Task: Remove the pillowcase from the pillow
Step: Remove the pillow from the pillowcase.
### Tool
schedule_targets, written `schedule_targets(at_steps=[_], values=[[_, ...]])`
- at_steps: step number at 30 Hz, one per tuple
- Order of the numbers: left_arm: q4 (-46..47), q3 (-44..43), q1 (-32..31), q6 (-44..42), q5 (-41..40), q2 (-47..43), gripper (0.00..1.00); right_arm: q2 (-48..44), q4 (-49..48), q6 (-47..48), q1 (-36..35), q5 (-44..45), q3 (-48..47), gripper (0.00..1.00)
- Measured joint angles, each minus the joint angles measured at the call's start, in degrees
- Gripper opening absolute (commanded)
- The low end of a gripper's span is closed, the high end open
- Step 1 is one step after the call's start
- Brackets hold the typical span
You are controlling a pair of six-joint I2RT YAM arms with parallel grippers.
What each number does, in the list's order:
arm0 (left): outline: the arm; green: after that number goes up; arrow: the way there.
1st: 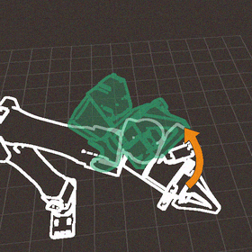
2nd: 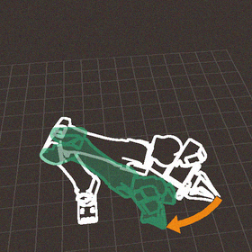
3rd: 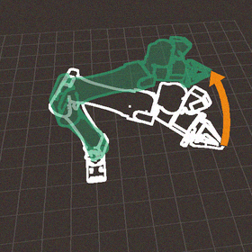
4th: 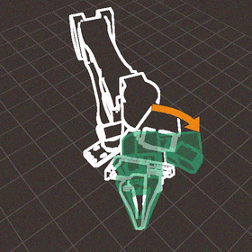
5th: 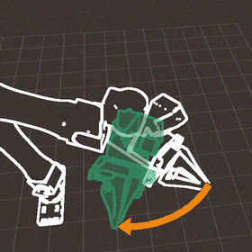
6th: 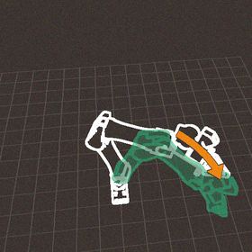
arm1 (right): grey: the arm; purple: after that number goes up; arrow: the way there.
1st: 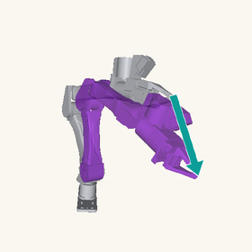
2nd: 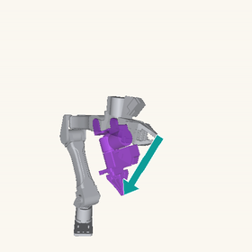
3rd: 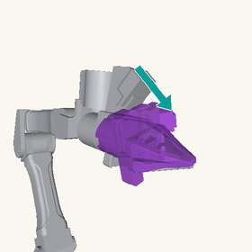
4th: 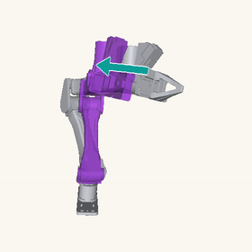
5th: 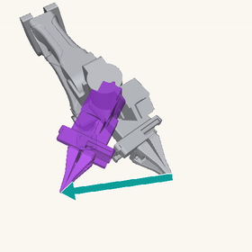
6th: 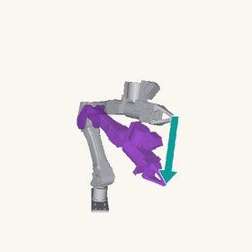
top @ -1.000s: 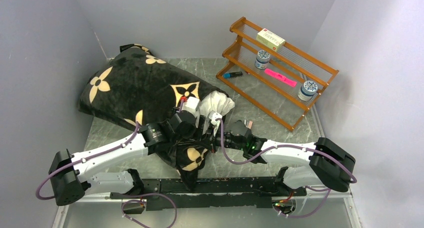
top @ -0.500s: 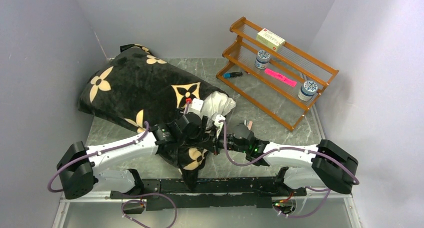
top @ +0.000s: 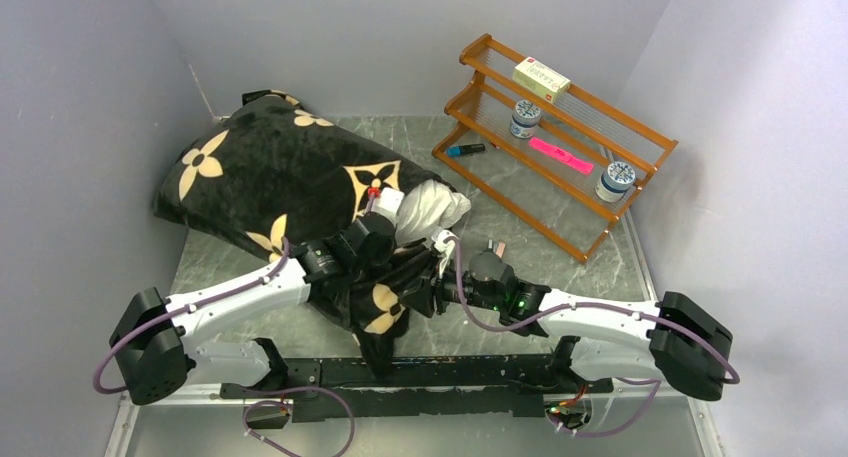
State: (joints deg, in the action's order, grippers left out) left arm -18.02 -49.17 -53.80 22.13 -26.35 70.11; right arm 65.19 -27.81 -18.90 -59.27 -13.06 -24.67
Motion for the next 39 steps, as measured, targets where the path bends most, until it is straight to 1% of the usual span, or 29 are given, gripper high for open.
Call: schedule_targets(at_steps=[2, 5, 10, 15, 18, 21, 25, 28, 31, 34, 36, 39], values=[[-0.3, -0.4, 1.2, -0.5, 2.4, -0.2, 0.05, -0.7, 3.7, -2.3, -0.1, 2.1, -0.8, 0.62], [-1.1, -1.9, 4.5, -1.5, 8.0, -0.1, 0.05, -1.2, 9.1, -5.8, -0.1, 5.5, -3.1, 0.71], [-4.9, -10.3, 9.6, -3.6, 15.6, 3.7, 0.05, -3.9, 14.7, -10.8, -0.1, 8.9, -5.7, 0.79], [-7.3, -17.5, 11.2, -5.7, 19.3, 9.0, 0.05, -4.5, 19.5, -13.9, 0.2, 11.5, -8.9, 0.87], [-7.4, -19.7, 11.5, -6.4, 20.7, 11.3, 0.05, -4.3, 25.2, -14.4, 0.8, 14.7, -13.2, 0.92], [-5.9, -20.5, 12.0, -6.3, 22.6, 12.9, 0.05, -3.4, 30.5, -14.4, 1.2, 19.0, -19.5, 0.94], [-3.3, -20.6, 12.6, -5.3, 25.7, 14.7, 0.05, -1.4, 33.7, -15.1, 2.4, 23.6, -27.1, 0.94], [-1.7, -20.5, 13.0, -4.6, 26.9, 14.9, 0.05, -0.2, 35.4, -16.3, 3.7, 25.7, -30.0, 0.90], [0.0, -19.7, 13.2, -4.5, 27.4, 14.4, 0.05, 1.4, 37.7, -18.1, 4.7, 27.0, -31.3, 0.77], [2.4, -16.8, 13.2, -4.5, 27.6, 12.3, 0.05, 3.3, 39.3, -20.0, 5.1, 26.9, -31.6, 0.66], [3.9, -14.4, 13.3, -4.7, 27.6, 10.6, 0.05, 4.1, 39.2, -21.8, 5.1, 25.0, -31.6, 0.62], [5.9, -11.5, 13.3, -4.7, 27.7, 8.3, 0.05, 4.3, 38.9, -23.8, 5.2, 22.0, -31.6, 0.61]])
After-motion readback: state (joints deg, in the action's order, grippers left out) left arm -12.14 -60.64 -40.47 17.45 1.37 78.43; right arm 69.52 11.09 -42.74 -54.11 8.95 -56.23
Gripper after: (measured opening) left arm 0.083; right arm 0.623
